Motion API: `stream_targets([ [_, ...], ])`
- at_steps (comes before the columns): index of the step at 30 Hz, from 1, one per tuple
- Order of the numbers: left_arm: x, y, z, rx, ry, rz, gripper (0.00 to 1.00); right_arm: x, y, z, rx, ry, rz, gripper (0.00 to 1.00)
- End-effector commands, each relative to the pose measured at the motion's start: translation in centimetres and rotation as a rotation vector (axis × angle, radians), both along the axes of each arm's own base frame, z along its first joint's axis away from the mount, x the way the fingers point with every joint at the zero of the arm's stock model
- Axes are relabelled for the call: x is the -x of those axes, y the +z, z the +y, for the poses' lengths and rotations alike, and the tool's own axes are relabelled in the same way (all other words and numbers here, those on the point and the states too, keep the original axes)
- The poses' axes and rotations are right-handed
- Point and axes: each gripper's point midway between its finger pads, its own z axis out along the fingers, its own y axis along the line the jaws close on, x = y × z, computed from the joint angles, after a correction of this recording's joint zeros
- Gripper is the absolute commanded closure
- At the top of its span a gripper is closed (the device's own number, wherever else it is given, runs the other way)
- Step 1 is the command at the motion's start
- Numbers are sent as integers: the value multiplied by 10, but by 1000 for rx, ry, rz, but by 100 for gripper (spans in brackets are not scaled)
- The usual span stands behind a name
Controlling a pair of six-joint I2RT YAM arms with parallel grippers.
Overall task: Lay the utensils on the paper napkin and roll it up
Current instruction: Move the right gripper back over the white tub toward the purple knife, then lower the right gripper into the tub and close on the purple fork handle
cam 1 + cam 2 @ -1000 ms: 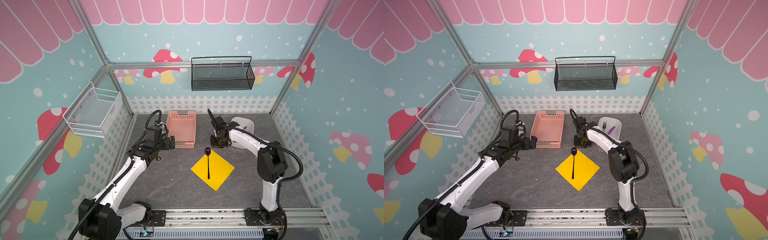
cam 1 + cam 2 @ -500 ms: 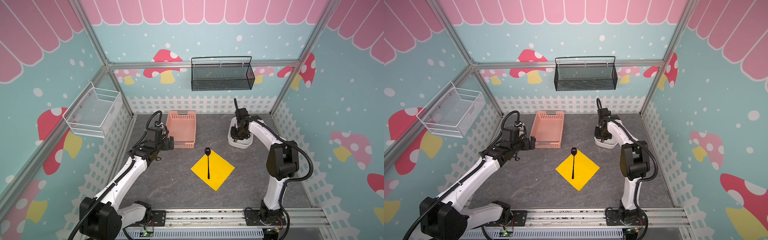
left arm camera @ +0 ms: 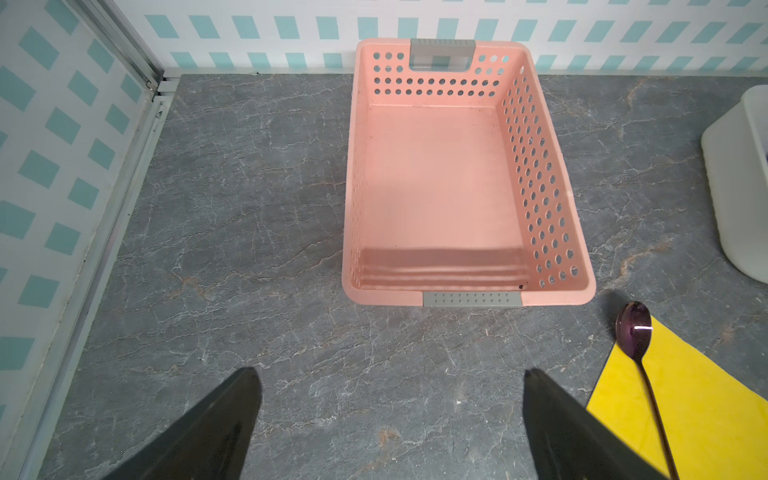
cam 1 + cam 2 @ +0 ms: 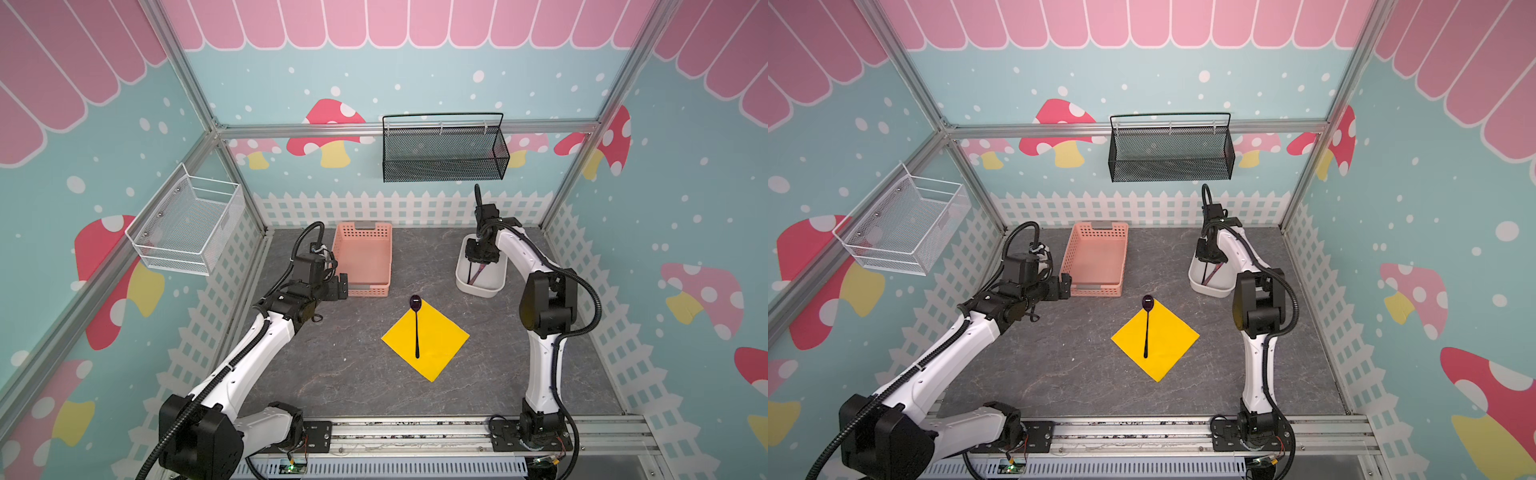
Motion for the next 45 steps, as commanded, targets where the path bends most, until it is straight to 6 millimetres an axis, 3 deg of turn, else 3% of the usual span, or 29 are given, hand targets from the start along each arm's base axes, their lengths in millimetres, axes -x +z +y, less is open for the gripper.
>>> stream_targets([
  [1,2,4,5,-11,11,-20,0,-7,-16,-4,17,-6,45,76],
  [11,1,1,2,-4,4,-12,0,-35,-48,-7,13,-40,60,75],
  [24,-2,-5,3,-18,9,6,0,-45,-77,-12,28,-52,74,75],
  [31,-2,-5,7,-34,24,3,0,-42,-94,-12,23,-42,105,80],
  [45,-2,-3,8,-41,24,-2,0,-41,-86,-15,22,-31,101,89],
])
